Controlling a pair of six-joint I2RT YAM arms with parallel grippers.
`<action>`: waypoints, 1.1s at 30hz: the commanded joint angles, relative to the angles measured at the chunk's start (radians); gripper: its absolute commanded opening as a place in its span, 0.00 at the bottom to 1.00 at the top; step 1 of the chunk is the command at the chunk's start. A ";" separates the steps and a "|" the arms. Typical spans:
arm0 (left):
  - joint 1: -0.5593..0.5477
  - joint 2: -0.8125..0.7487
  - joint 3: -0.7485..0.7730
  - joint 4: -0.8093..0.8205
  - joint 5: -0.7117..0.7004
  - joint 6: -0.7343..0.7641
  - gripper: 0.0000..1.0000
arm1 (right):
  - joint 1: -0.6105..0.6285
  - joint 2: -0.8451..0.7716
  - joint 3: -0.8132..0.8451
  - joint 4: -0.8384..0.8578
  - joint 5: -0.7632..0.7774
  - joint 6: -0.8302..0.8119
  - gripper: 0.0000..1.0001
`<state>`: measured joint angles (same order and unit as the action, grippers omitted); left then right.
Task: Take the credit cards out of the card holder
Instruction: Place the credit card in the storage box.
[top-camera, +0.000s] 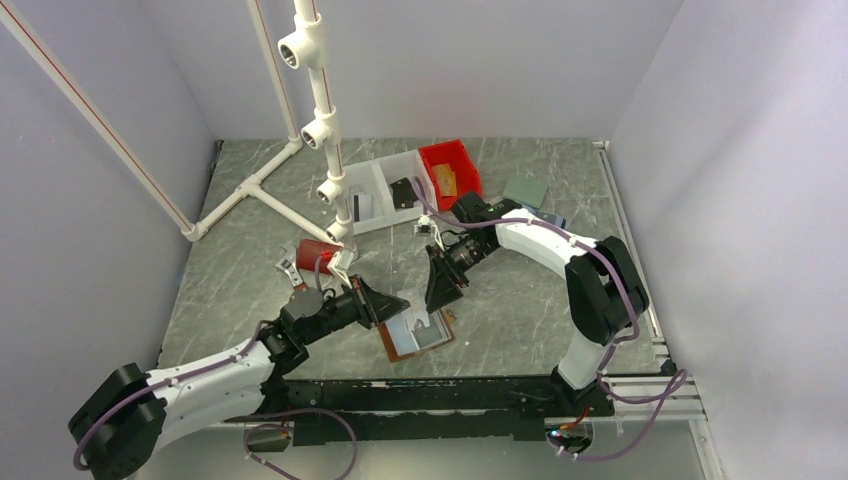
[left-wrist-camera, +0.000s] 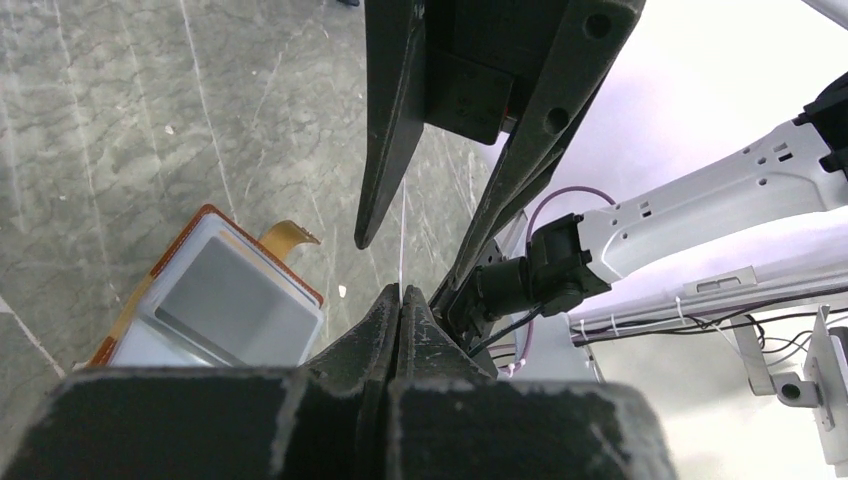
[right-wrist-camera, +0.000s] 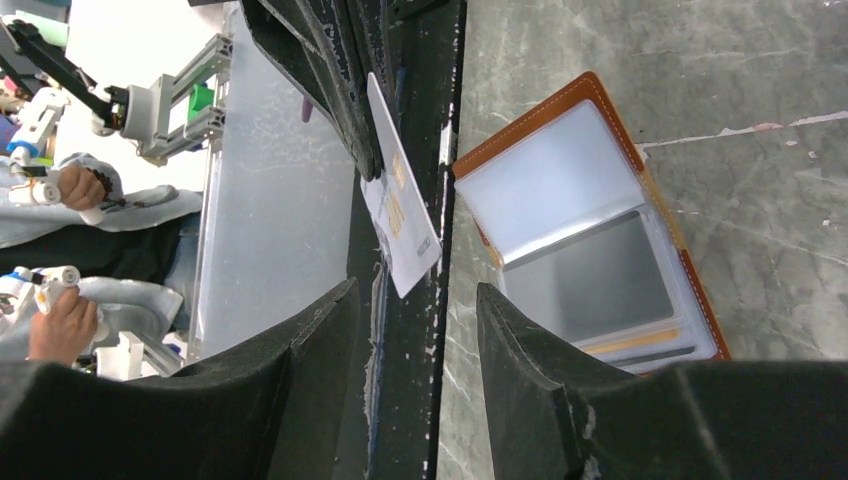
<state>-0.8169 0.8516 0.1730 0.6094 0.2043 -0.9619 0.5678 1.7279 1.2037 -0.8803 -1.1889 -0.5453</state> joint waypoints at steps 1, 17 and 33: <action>-0.020 0.032 0.048 0.106 -0.036 0.038 0.00 | -0.002 0.001 0.011 0.023 -0.078 0.005 0.49; -0.047 0.035 0.055 0.120 -0.084 0.053 0.00 | -0.003 0.032 0.024 0.001 -0.139 0.000 0.20; -0.048 -0.151 0.075 -0.219 -0.188 0.039 0.51 | -0.013 0.032 0.047 -0.065 -0.110 -0.086 0.00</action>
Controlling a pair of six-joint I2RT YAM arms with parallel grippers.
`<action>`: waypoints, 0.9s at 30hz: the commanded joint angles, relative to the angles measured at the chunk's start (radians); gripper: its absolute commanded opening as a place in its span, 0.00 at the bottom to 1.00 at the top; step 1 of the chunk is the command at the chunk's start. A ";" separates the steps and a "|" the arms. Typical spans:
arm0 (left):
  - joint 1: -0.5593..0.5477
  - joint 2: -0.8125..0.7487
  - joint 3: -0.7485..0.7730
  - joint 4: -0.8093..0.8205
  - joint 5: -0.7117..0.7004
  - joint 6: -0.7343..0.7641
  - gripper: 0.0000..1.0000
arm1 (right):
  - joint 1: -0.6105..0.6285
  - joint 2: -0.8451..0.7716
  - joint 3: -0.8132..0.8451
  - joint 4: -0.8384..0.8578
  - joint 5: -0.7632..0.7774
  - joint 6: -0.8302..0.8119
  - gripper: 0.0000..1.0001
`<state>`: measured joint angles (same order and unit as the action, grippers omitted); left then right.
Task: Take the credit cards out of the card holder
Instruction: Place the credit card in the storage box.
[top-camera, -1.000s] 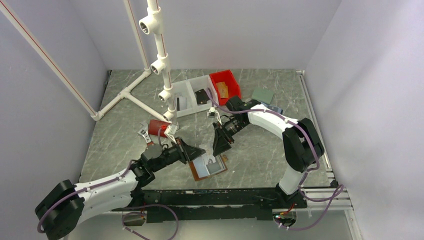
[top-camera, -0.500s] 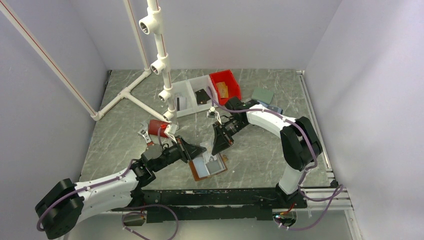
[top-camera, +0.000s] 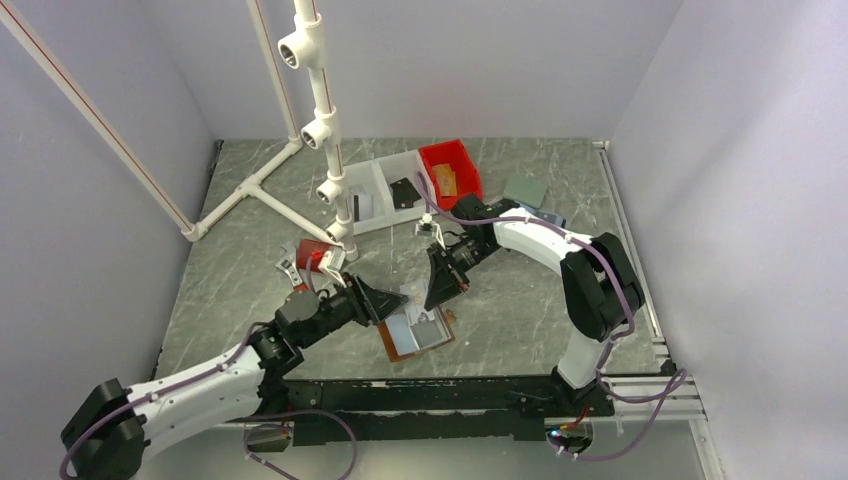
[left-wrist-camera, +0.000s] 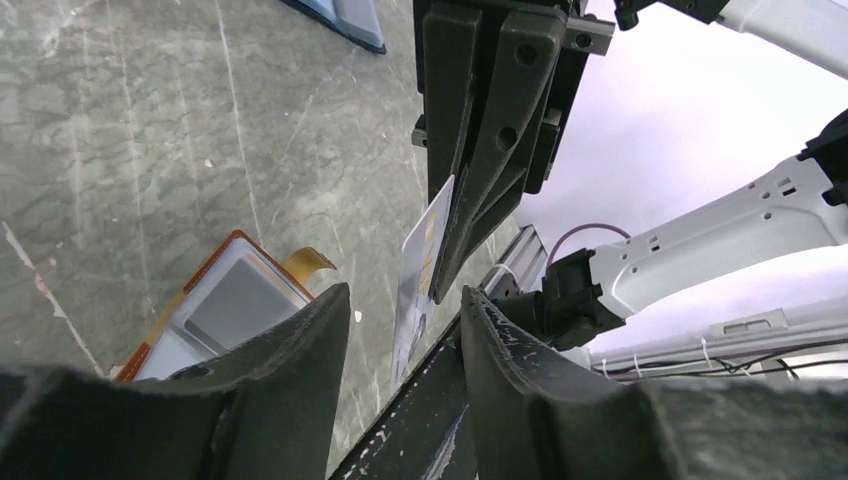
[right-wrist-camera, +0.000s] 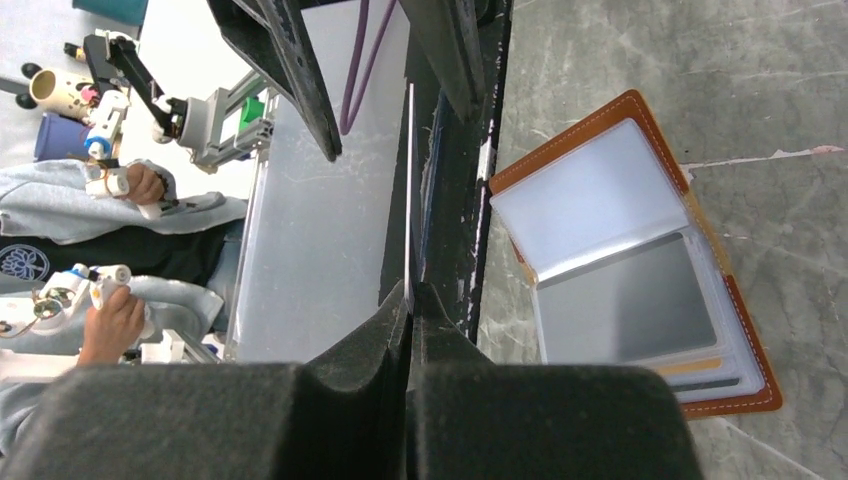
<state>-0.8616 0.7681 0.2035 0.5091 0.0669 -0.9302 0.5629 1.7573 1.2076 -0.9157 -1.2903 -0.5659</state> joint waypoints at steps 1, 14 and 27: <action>-0.003 -0.088 0.044 -0.145 -0.058 0.011 0.52 | -0.010 0.001 0.046 -0.034 0.001 -0.071 0.00; -0.003 -0.460 -0.011 -0.526 -0.220 -0.045 0.90 | -0.080 -0.058 0.027 0.089 0.204 0.022 0.00; -0.003 -0.750 0.107 -1.057 -0.331 -0.104 0.99 | -0.099 0.229 0.513 0.124 0.415 0.264 0.00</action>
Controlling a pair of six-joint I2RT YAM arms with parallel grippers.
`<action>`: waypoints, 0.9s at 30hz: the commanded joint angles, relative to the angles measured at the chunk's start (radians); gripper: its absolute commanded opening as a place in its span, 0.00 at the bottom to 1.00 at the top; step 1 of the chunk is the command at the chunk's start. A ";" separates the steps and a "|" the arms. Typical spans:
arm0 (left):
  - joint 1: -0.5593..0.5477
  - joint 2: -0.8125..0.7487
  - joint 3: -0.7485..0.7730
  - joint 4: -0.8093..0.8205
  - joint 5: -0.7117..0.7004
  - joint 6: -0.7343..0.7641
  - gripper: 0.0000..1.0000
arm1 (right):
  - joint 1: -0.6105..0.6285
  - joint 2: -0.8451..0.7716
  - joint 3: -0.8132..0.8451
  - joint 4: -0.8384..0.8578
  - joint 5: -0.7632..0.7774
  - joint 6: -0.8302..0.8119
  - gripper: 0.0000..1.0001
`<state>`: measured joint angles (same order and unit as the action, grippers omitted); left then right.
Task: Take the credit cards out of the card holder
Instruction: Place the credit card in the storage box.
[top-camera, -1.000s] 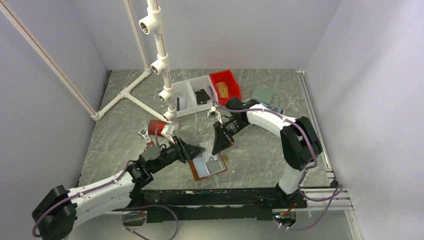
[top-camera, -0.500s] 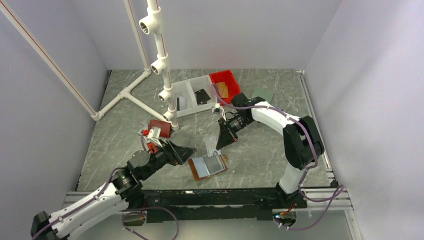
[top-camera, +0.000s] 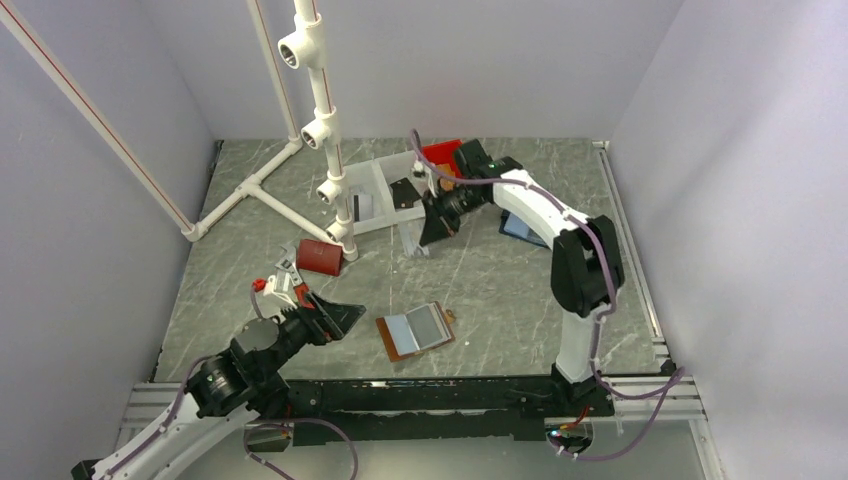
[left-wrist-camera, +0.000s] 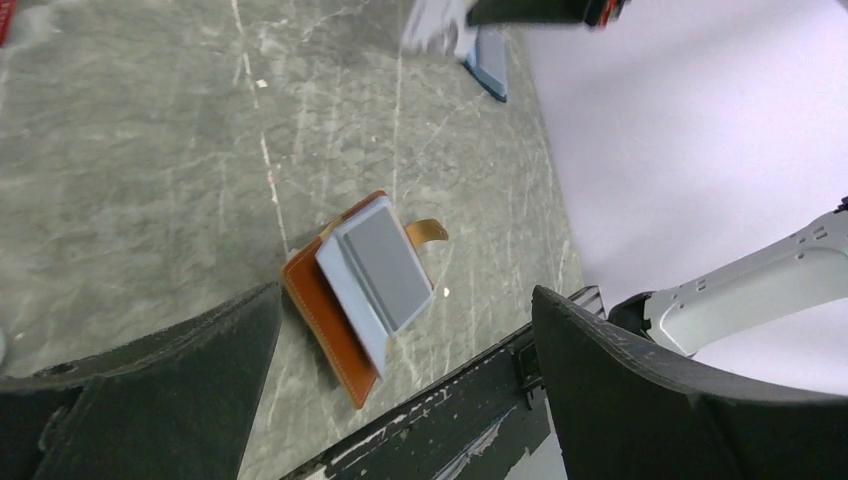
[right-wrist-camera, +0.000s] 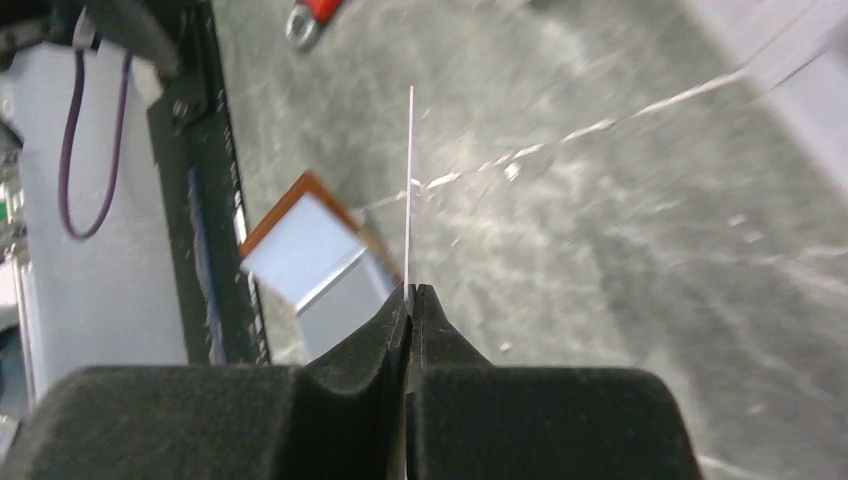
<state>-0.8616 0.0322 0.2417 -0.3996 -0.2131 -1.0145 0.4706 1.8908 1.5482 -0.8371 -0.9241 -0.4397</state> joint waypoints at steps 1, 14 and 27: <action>-0.003 -0.003 0.081 -0.164 -0.053 -0.017 0.99 | -0.006 0.128 0.230 0.055 0.052 0.179 0.00; -0.003 -0.029 0.119 -0.263 -0.076 -0.011 0.99 | 0.048 0.379 0.636 0.321 0.125 0.538 0.00; -0.003 -0.021 0.122 -0.239 -0.068 0.022 1.00 | 0.115 0.521 0.811 0.318 0.268 0.486 0.00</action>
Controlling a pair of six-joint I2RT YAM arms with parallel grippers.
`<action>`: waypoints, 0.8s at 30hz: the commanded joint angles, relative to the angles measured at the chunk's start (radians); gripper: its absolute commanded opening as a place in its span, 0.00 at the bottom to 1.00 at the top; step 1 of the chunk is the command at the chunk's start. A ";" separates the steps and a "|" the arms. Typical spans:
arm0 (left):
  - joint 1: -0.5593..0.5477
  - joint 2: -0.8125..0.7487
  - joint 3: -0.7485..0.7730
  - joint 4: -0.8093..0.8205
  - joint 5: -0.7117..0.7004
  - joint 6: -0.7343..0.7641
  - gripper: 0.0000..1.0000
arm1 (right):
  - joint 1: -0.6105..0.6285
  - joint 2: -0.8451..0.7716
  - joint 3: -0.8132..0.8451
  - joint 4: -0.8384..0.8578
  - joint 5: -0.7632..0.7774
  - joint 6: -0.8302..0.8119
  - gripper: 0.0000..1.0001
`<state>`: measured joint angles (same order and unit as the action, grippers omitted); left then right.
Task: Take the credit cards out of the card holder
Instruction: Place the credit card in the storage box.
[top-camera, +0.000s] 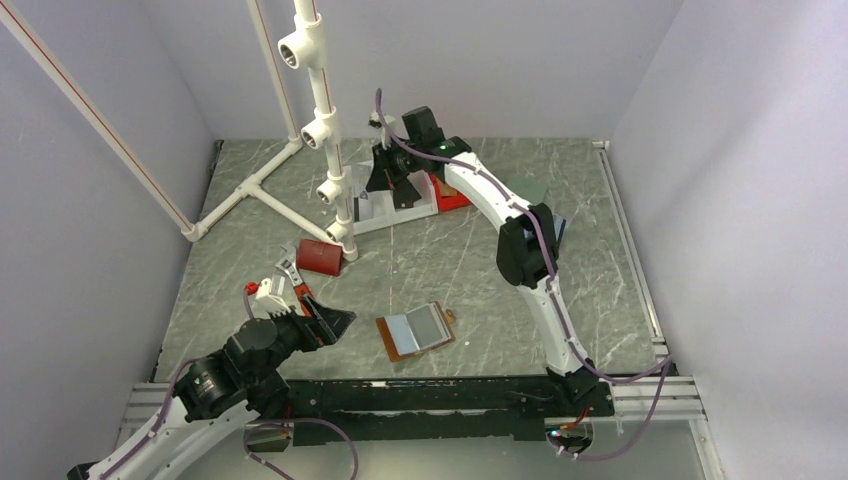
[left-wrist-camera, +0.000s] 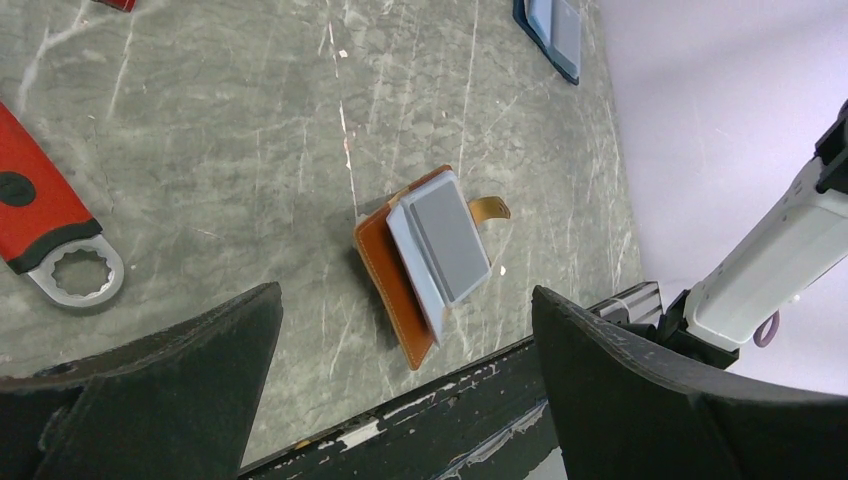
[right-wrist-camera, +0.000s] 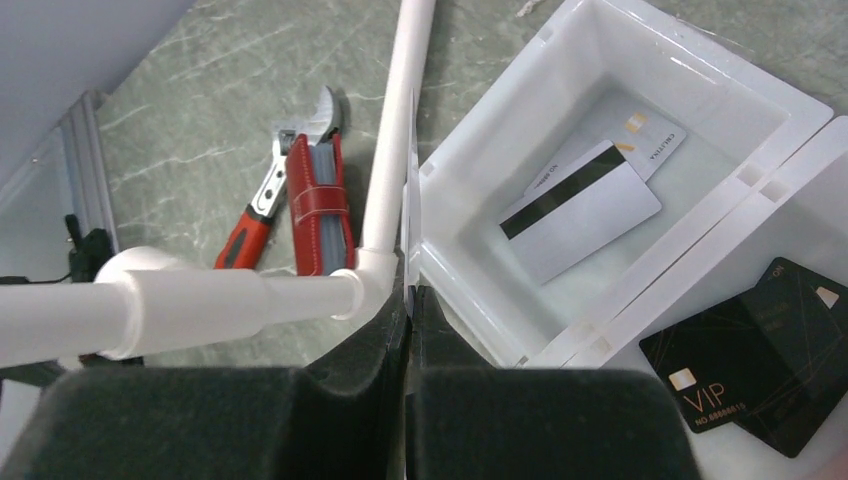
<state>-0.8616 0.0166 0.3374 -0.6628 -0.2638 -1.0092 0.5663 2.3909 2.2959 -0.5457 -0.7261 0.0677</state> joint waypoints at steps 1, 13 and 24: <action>-0.002 -0.005 0.028 0.023 -0.016 0.018 0.99 | 0.022 0.028 0.068 0.029 0.081 -0.023 0.00; -0.002 -0.011 0.025 0.017 0.005 0.011 0.99 | 0.056 0.068 0.070 0.034 0.201 -0.099 0.00; -0.003 -0.012 0.015 0.035 0.021 0.006 0.99 | 0.073 0.109 0.075 0.046 0.266 -0.128 0.04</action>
<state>-0.8616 0.0147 0.3428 -0.6621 -0.2573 -1.0073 0.6312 2.4805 2.3238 -0.5381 -0.5030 -0.0380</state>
